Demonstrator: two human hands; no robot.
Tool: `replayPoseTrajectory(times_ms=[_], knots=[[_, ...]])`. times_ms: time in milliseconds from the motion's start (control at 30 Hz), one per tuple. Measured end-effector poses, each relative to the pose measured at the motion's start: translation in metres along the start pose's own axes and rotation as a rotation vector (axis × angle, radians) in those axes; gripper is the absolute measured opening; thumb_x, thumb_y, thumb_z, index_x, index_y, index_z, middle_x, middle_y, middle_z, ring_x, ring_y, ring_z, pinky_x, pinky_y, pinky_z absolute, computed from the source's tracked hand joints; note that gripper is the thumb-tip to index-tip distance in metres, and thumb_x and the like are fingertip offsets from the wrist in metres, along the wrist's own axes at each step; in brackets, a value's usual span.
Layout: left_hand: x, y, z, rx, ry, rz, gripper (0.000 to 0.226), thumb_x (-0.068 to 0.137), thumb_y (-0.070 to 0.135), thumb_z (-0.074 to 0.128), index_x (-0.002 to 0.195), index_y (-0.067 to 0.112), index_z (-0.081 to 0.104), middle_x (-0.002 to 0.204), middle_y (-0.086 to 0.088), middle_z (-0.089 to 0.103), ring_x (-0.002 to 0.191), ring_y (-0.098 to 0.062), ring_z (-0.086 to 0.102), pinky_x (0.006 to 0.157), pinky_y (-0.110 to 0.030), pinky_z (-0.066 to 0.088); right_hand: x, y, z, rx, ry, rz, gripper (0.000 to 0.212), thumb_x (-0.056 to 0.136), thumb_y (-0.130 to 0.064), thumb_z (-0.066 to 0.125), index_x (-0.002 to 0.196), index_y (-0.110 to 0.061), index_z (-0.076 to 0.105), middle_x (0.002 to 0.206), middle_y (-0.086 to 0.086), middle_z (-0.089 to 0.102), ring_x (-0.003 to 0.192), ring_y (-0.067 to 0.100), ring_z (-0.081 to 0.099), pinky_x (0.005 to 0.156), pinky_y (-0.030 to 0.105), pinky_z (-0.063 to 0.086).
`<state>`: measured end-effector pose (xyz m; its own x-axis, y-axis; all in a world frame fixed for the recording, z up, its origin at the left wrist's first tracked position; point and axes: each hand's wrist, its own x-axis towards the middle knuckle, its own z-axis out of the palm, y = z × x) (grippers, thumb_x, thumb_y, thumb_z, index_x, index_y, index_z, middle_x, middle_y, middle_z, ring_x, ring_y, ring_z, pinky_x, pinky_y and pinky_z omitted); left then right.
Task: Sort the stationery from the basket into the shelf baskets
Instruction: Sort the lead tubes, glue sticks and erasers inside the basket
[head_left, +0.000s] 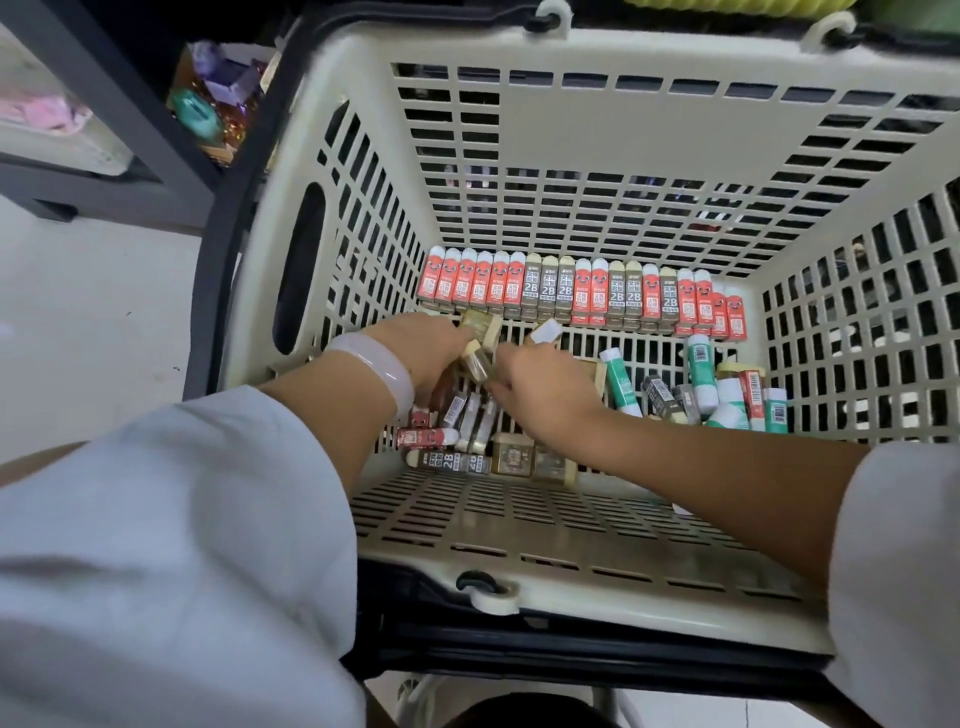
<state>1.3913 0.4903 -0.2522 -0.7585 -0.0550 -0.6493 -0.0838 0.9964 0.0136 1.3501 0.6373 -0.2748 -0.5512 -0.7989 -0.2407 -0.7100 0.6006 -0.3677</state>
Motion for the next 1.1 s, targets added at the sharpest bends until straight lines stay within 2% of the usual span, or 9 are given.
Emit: replayPoseTrajectory(times_ms=[133,233,333,600,767,867,933,1000,1100], knots=[[0.005,-0.002,-0.017,-0.149,0.200,-0.018,0.034,0.085,0.006,0.059,0.116,0.007,0.046,0.102,-0.011,0.059,0.083,-0.021,0.054,0.069,-0.030,0.046,-0.007,-0.011,0.010,0.140,-0.112,-0.233,0.022,0.094,-0.021,0.049,0.101,-0.009,0.067,0.093,0.006,0.066,0.082,0.020,0.062,0.074,0.034,0.052],[0.005,-0.002,-0.025,-0.166,0.175,-0.068,0.026,0.087,0.008,0.056,0.113,0.009,0.049,0.109,-0.011,0.057,0.094,-0.026,0.055,0.076,-0.035,0.048,-0.001,-0.007,0.015,-0.050,-0.214,-0.436,0.044,0.085,-0.013,0.055,0.129,-0.014,0.052,0.130,0.006,0.048,0.120,0.023,0.042,0.100,0.035,0.039],[0.005,-0.002,-0.030,-0.215,0.160,-0.106,0.017,0.092,0.014,0.048,0.108,0.010,0.051,0.108,-0.010,0.056,0.090,-0.025,0.054,0.074,-0.034,0.045,0.005,-0.003,0.015,-0.258,-0.338,-0.490,0.061,0.083,-0.017,0.058,0.140,-0.017,0.035,0.138,0.005,0.037,0.125,0.023,0.034,0.098,0.037,0.040],[0.002,0.001,-0.035,-0.276,0.155,-0.159,0.007,0.094,0.017,0.043,0.092,0.011,0.047,0.096,-0.007,0.053,0.087,-0.024,0.053,0.071,-0.031,0.043,0.011,-0.008,0.010,-0.518,-0.367,-0.619,0.056,0.088,0.000,0.049,0.140,-0.010,0.031,0.141,0.010,0.032,0.124,0.028,0.035,0.074,0.030,0.045],[-0.001,0.005,-0.040,-0.551,0.166,-0.201,0.032,0.099,0.026,0.036,0.117,0.005,0.053,0.106,-0.009,0.056,0.088,-0.022,0.055,0.072,-0.027,0.044,0.004,0.014,-0.013,0.044,-0.232,-0.307,0.028,0.079,-0.008,0.061,0.107,-0.009,0.056,0.097,-0.002,0.049,0.083,0.010,0.054,0.068,0.024,0.050],[-0.001,0.012,-0.044,-1.060,0.175,-0.192,0.044,0.099,0.038,0.030,0.127,0.009,0.045,0.119,-0.011,0.057,0.103,-0.023,0.059,0.092,-0.037,0.049,0.009,0.018,-0.036,0.575,-0.099,-0.003,0.032,0.079,-0.015,0.068,0.107,-0.011,0.055,0.091,-0.002,0.057,0.071,0.004,0.054,0.056,0.013,0.045],[-0.004,0.017,-0.048,-1.378,0.131,-0.153,0.045,0.098,0.043,0.032,0.128,0.011,0.044,0.117,-0.011,0.060,0.101,-0.022,0.062,0.090,-0.037,0.052,0.014,0.014,-0.045,0.912,0.030,0.195,0.034,0.079,-0.016,0.070,0.106,-0.015,0.050,0.094,-0.002,0.059,0.079,0.015,0.062,0.064,0.022,0.054],[-0.005,0.021,-0.049,-1.569,0.116,-0.102,0.045,0.097,0.042,0.037,0.131,0.013,0.041,0.119,-0.010,0.059,0.101,-0.021,0.063,0.086,-0.034,0.055,0.018,0.006,-0.050,0.957,0.173,0.281,0.035,0.080,-0.020,0.070,0.107,-0.015,0.048,0.093,-0.004,0.057,0.087,0.020,0.063,0.075,0.035,0.056],[-0.004,0.023,-0.048,-1.673,0.195,-0.120,0.031,0.097,0.032,0.040,0.124,0.015,0.041,0.115,-0.008,0.058,0.097,-0.019,0.063,0.072,-0.032,0.058,0.021,-0.005,-0.051,0.902,0.196,0.190,0.043,0.082,-0.024,0.068,0.118,-0.012,0.049,0.097,-0.010,0.054,0.091,0.010,0.059,0.075,0.025,0.055]])
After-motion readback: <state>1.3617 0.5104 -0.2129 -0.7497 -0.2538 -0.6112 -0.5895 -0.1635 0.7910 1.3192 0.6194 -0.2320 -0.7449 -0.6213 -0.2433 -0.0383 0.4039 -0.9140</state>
